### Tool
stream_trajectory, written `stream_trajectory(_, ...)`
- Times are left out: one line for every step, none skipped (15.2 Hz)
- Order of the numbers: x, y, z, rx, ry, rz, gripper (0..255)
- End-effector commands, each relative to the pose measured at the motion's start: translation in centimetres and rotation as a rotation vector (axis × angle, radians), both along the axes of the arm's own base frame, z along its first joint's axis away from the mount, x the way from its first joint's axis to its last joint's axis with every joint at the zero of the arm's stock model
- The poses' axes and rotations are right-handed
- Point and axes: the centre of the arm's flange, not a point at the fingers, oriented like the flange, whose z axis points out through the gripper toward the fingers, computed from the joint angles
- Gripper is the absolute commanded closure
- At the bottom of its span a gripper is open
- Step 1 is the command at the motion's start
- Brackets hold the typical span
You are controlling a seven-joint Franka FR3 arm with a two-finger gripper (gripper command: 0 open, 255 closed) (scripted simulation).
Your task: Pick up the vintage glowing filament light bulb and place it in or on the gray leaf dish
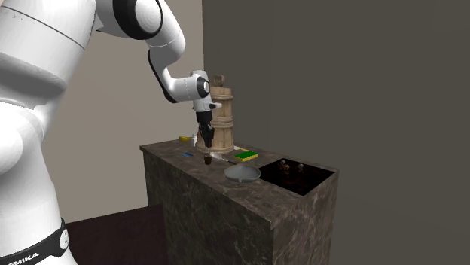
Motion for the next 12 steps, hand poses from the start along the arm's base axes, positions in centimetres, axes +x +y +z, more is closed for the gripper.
stream_trajectory(0.0,0.0,1.1,0.0,0.0,0.0,255)
stream_trajectory(0.0,0.0,1.7,0.0,0.0,0.0,255)
stream_trajectory(0.0,0.0,2.2,0.0,0.0,0.0,255)
stream_trajectory(0.0,0.0,2.7,0.0,0.0,0.0,255)
stream_trajectory(0.0,0.0,3.3,0.0,0.0,0.0,255)
stream_trajectory(0.0,0.0,3.8,0.0,0.0,0.0,255)
stream_trajectory(0.0,0.0,4.3,0.0,0.0,0.0,255)
stream_trajectory(0.0,0.0,4.8,0.0,0.0,0.0,255)
stream_trajectory(0.0,0.0,5.4,0.0,0.0,0.0,255)
stream_trajectory(0.0,0.0,5.9,0.0,0.0,0.0,255)
stream_trajectory(0.0,0.0,6.4,0.0,0.0,0.0,255)
stream_trajectory(0.0,0.0,7.0,0.0,0.0,0.0,255)
